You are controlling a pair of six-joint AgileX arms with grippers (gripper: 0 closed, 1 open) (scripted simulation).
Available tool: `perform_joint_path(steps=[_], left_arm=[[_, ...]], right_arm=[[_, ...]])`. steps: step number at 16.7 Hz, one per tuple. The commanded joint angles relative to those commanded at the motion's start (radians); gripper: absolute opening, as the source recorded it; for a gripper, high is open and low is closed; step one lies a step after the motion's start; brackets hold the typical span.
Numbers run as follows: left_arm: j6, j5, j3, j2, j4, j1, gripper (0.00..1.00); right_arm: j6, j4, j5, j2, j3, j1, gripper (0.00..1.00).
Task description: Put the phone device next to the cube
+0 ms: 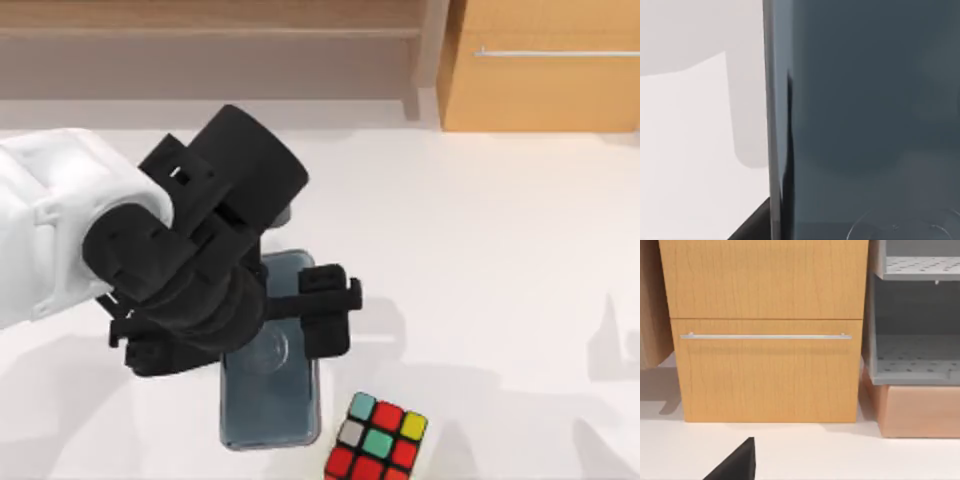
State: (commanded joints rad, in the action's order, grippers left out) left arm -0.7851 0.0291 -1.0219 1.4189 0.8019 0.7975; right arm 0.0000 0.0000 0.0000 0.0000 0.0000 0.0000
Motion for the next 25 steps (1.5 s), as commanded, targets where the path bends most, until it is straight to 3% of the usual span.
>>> perform_joint_path(steps=[18, 24, 25], left_arm=[[0.017, -0.035, 0.236, 0.192, -0.077, -0.009, 0.00], [0.017, -0.036, 0.242, 0.199, -0.077, -0.009, 0.00], [0.017, -0.036, 0.242, 0.199, -0.077, -0.009, 0.08]], right_arm=[[0.000, 0.000, 0.000, 0.000, 0.000, 0.000, 1.00], [0.000, 0.000, 0.000, 0.000, 0.000, 0.000, 1.00], [0.000, 0.000, 0.000, 0.000, 0.000, 0.000, 1.00]])
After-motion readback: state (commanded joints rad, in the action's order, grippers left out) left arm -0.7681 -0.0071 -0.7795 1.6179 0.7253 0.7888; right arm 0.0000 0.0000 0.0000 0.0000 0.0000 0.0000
